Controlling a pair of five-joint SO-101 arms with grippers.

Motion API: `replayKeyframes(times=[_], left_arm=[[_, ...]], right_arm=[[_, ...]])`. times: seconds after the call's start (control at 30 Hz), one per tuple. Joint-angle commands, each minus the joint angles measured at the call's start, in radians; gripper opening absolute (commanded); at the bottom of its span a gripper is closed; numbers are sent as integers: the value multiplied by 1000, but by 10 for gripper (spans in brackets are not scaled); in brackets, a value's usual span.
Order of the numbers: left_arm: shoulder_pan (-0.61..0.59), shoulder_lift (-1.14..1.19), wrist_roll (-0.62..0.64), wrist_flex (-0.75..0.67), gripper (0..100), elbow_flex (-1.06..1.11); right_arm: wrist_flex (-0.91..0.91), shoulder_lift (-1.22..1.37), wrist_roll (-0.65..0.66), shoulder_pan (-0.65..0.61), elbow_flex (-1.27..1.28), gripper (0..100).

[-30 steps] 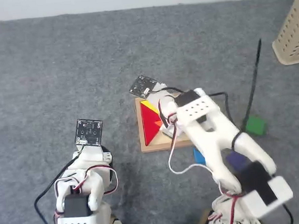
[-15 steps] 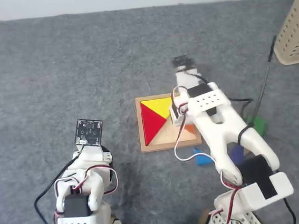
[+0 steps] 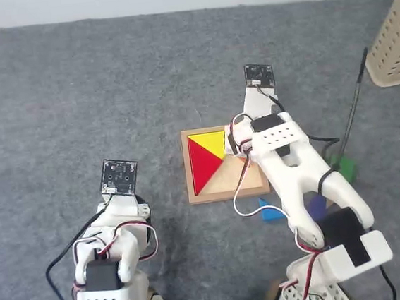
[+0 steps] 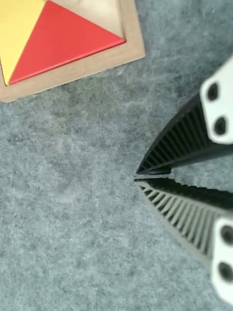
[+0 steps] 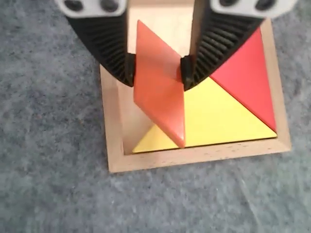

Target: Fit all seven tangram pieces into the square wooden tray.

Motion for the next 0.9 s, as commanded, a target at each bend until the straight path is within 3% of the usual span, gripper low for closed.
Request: replayKeyframes(times=[0.0, 0.3, 0.43, 0.53, 0.67, 0.87], left_arm=[[-5, -3, 9, 5, 11, -5], [-5, -3, 9, 5, 11, -5], [-5, -3, 9, 5, 11, -5], [-5, -3, 9, 5, 11, -5], [-5, -3, 9, 5, 11, -5], [-5, -3, 9, 5, 11, -5]], right_arm=[[-10, -16, -11, 7, -2, 186], [96, -51, 0, 12, -25, 212], [246, -182, 138, 51, -55, 206], [268, -315, 227, 133, -32, 147], [105, -424, 330, 231, 106, 45], [-186, -383, 466, 160, 284, 7]])
